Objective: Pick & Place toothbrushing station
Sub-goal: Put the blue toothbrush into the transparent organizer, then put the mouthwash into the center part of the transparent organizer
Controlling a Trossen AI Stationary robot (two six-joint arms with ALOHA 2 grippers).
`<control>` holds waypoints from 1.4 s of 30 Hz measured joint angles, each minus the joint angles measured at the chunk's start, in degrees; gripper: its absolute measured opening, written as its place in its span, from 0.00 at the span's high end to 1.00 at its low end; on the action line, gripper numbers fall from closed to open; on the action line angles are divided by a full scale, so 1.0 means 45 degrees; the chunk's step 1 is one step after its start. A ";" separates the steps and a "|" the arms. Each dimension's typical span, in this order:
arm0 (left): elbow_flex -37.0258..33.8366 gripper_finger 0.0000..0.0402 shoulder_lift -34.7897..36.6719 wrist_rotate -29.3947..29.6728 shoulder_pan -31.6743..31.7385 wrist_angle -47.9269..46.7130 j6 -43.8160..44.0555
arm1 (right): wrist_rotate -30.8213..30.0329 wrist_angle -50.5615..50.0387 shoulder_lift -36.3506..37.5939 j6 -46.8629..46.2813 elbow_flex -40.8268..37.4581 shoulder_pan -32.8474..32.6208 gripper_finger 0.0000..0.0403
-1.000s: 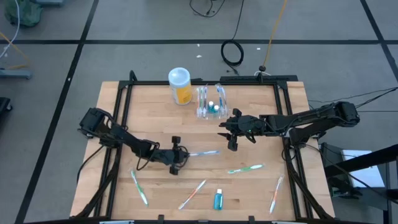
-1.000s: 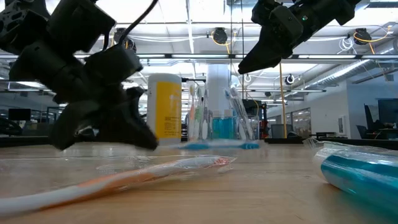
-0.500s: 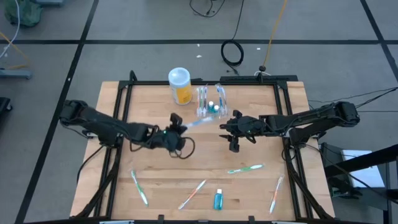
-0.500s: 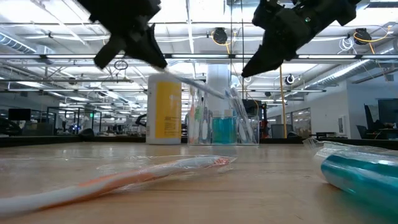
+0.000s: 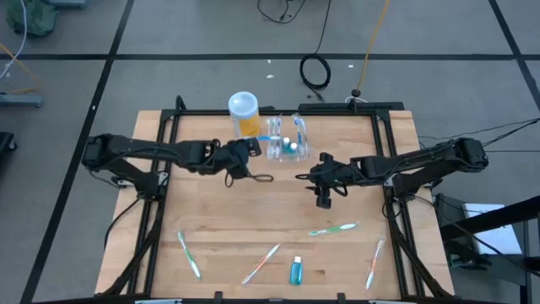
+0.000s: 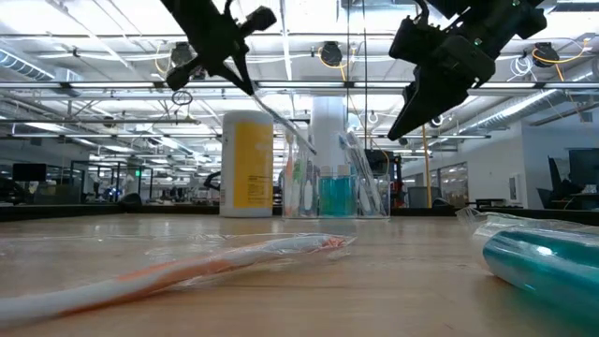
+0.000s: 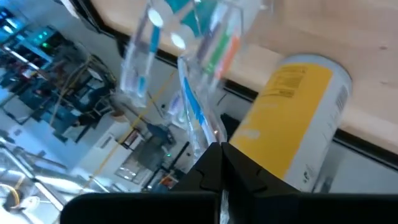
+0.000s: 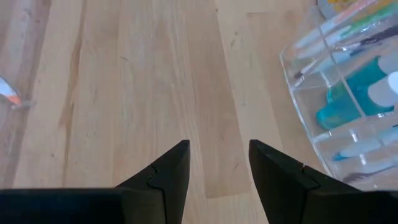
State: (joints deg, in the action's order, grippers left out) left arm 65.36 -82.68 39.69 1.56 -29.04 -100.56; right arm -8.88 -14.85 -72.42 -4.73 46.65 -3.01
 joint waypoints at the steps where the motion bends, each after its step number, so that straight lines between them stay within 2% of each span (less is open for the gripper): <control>1: 0.0000 0.99 0.0005 -0.0181 0.0167 -0.0009 -0.0027 | -0.0001 -0.0005 -0.0001 0.0152 0.0000 0.0000 0.61; 6: 0.0000 0.97 -0.0036 -0.1429 0.0722 -0.1087 -0.0293 | -0.0003 0.0000 0.0000 0.1652 0.0000 0.0000 0.61; 11: 0.0000 0.99 -0.0532 -0.2446 0.0692 -0.1788 -0.0247 | -0.0011 0.0044 0.0000 0.2491 0.0000 0.0000 0.61; 15: 0.0000 0.95 -0.1025 -0.2423 0.0623 -0.1103 -0.0915 | -0.0050 0.0102 0.0000 0.2967 0.0000 0.0000 0.61; 22: 0.0000 0.92 -0.1900 -0.1713 0.1104 0.1968 -0.1057 | -0.0055 0.0102 0.0000 0.3229 0.0000 0.0000 0.61; 27: 0.0000 0.92 -0.2239 -0.1482 0.1305 0.4660 -0.0079 | -0.0060 0.0128 0.0000 0.3225 0.0010 0.0000 0.61; 30: 0.0000 0.92 -0.2210 -0.1801 0.1405 0.5473 0.0035 | -0.0060 0.0161 0.0000 0.3248 0.0010 0.0000 0.61; 35: 0.0000 0.92 -0.2215 -0.2013 0.1401 0.5780 0.0866 | -0.0060 0.0339 0.0000 0.3253 0.0011 0.0000 0.61; 40: 0.0000 0.92 -0.2219 -0.2125 0.1400 0.5758 0.3375 | -0.0060 0.0682 0.0000 0.3253 0.0015 0.0000 0.61; 42: 0.0000 0.92 -0.2219 -0.1731 0.1400 0.5799 0.4386 | -0.0060 0.0908 0.0000 0.3258 0.0015 0.0000 0.61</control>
State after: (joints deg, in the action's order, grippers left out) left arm 65.36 -92.66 31.90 7.86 -2.94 -80.82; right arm -9.15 -10.77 -72.42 9.93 46.72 -3.01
